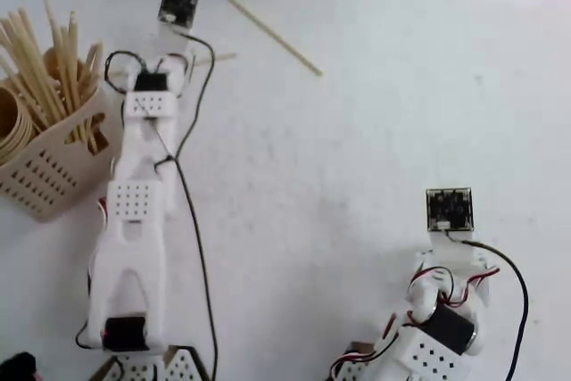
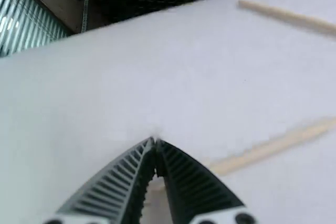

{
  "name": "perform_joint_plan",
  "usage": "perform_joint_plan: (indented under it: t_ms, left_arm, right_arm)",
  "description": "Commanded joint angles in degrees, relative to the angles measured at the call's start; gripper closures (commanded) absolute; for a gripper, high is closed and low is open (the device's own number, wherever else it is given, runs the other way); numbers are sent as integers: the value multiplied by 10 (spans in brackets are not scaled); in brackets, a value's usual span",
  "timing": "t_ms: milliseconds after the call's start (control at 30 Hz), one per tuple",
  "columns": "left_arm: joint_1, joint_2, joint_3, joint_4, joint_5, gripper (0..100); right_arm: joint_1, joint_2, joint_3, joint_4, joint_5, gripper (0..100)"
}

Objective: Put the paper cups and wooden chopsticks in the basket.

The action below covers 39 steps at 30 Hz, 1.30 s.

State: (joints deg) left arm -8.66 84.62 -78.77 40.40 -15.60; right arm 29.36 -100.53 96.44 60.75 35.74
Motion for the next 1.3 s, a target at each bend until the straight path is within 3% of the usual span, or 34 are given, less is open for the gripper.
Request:
perform_joint_plan:
  t_ms: [0, 167, 467, 600, 667, 900, 1100, 1267]
  left_arm:
    - [4, -6, -8, 74, 2, 976]
    - [19, -9, -32, 233, 1, 976]
    - [79, -81, -168, 619, 0, 976]
    - [93, -150, -163, 617, 1, 976]
    - [93, -188, -171, 586, 4, 976]
    - [60, -215, -112, 354, 4, 976]
    - [34, -145, 9, 66, 1, 976]
    - [3, -46, 23, -179, 1, 976]
  right_arm:
    - [6, 0, 5, 6, 2, 954]
    - [6, 0, 5, 6, 2, 954]
    - [6, 0, 5, 6, 2, 954]
    - [6, 0, 5, 6, 2, 954]
    - [6, 0, 5, 6, 2, 954]
    - [6, 0, 5, 6, 2, 954]
    - [6, 0, 5, 6, 2, 954]
    - [6, 0, 5, 6, 2, 954]
